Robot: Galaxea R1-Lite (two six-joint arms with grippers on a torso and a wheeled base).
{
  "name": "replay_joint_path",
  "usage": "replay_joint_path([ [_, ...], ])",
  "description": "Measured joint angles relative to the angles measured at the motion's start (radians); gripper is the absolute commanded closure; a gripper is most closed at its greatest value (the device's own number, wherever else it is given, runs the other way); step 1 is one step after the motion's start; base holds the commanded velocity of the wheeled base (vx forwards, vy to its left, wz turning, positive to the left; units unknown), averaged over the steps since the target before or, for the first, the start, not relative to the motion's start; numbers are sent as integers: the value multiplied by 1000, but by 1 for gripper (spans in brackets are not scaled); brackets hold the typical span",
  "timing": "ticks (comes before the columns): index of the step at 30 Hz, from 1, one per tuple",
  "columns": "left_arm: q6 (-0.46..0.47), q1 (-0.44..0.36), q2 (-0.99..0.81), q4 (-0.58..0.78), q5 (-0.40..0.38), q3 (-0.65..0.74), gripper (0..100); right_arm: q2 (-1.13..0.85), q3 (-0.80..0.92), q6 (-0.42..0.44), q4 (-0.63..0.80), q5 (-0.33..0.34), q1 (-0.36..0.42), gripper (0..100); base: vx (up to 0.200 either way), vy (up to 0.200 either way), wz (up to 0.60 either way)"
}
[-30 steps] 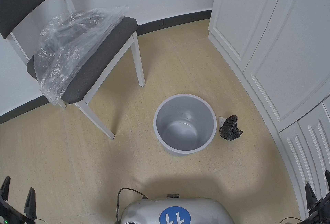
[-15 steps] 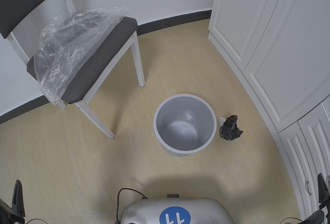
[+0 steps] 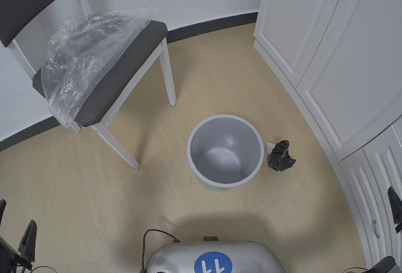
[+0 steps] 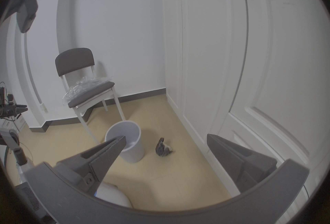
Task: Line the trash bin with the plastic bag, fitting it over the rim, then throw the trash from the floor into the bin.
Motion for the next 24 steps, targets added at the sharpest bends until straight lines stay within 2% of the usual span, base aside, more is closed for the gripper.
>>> replay_joint_path([
  [1, 0, -4, 38, 1, -1, -27, 0, 54, 0, -4, -71, -1, 1, 0, 0, 0, 0],
  [7, 13, -13, 206, 4, -1, -145, 0, 304, -14, -1, -298, -14, 7, 0, 0, 0, 0],
  [10, 34, -14, 292, 1, 2, -196, 0, 433, -45, 10, -423, -47, 25, 0, 0, 0, 0],
  [15, 89, -13, 446, -45, 27, -252, 0, 608, -130, 27, -540, -207, 133, 0, 0, 0, 0],
  [20, 124, -11, 597, -155, 65, -273, 0, 709, -233, 39, -580, -304, 272, 0, 0, 0, 0],
  [23, 136, -9, 693, -218, 93, -279, 0, 764, -286, 48, -600, -405, 355, 0, 0, 0, 0],
  [24, 138, -9, 708, -225, 98, -280, 0, 772, -290, 51, -604, -418, 368, 0, 0, 0, 0],
])
